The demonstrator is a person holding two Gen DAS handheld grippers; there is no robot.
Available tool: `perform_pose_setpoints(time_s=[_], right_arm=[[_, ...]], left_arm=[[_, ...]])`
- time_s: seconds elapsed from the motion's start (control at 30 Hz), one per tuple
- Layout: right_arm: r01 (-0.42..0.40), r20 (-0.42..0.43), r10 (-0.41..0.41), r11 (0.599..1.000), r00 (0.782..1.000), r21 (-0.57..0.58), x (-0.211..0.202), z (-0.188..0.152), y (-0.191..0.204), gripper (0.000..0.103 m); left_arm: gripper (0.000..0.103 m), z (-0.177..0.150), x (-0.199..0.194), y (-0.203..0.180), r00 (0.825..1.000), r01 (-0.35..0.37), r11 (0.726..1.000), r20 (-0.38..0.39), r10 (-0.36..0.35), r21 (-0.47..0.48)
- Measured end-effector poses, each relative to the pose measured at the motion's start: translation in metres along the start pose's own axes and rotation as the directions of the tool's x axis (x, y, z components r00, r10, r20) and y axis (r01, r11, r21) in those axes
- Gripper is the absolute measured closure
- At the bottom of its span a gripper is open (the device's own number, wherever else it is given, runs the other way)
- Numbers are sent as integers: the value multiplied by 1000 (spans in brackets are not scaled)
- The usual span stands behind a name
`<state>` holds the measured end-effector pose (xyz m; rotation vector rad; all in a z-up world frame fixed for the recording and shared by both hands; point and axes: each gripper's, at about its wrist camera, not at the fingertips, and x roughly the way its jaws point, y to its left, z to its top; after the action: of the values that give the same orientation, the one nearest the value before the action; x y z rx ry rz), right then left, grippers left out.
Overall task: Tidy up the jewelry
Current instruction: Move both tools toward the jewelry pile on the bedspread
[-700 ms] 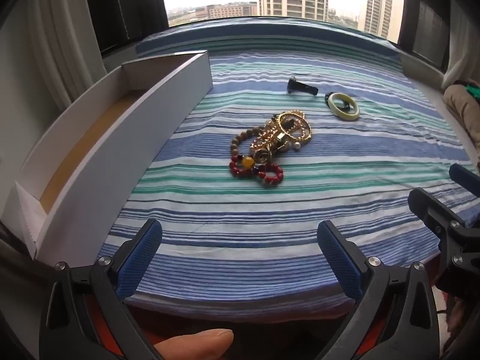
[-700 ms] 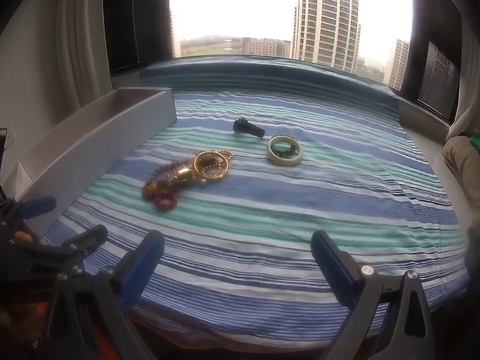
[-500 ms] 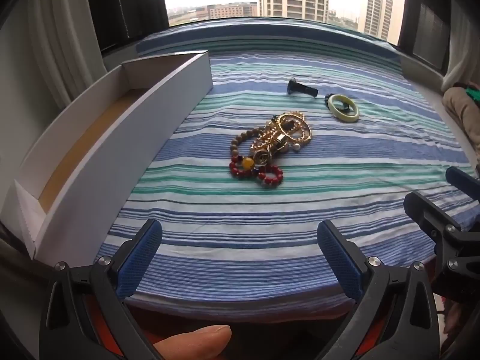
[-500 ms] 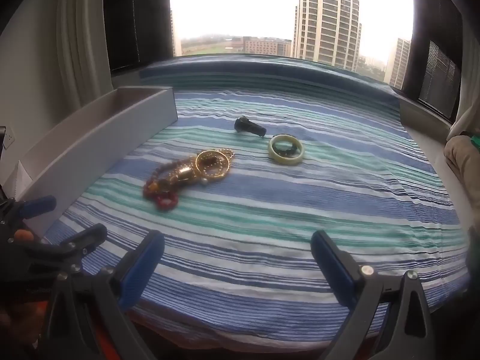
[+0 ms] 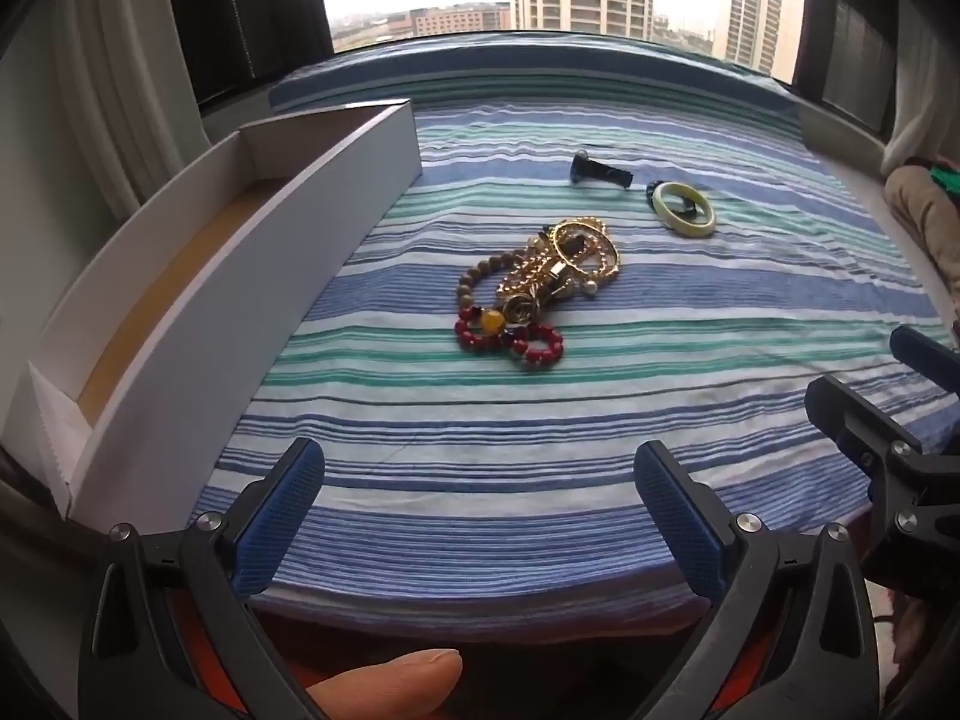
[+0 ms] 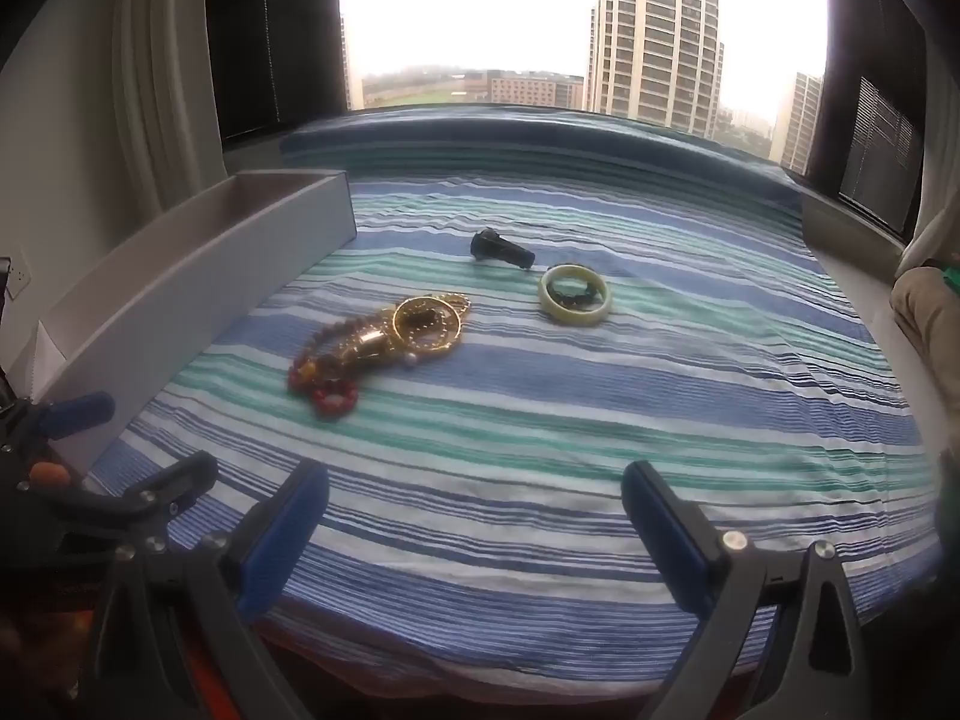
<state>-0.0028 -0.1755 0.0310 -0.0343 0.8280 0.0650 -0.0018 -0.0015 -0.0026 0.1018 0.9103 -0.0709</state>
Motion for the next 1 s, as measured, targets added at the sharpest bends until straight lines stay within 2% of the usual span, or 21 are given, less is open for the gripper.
perform_pose_setpoints(time_s=[0.33, 0.6, 0.7, 0.83, 1.0], right_arm=[[-1, 1, 1, 1000, 1000, -3, -2, 0, 1, 3], [10, 26, -10, 1000, 1000, -9, -9, 6, -2, 3], [19, 43, -19, 1000, 999, -6, -11, 8, -4, 3], [9, 42, -9, 1000, 999, -2, -8, 7, -7, 3], [-1, 33, 2, 1000, 999, -10, -2, 3, -7, 3]], left_arm=[[0, -1, 1, 0, 1000, 2, 1000, -7, -2, 10], [0, -3, -2, 16, 997, 73, 997, 12, -73, -39], [0, -9, -4, 23, 998, 47, 998, 42, -45, -45], [0, -12, -1, 29, 999, 2, 999, 41, -1, -36], [0, -15, 11, 35, 1000, 21, 999, -13, -22, -47]])
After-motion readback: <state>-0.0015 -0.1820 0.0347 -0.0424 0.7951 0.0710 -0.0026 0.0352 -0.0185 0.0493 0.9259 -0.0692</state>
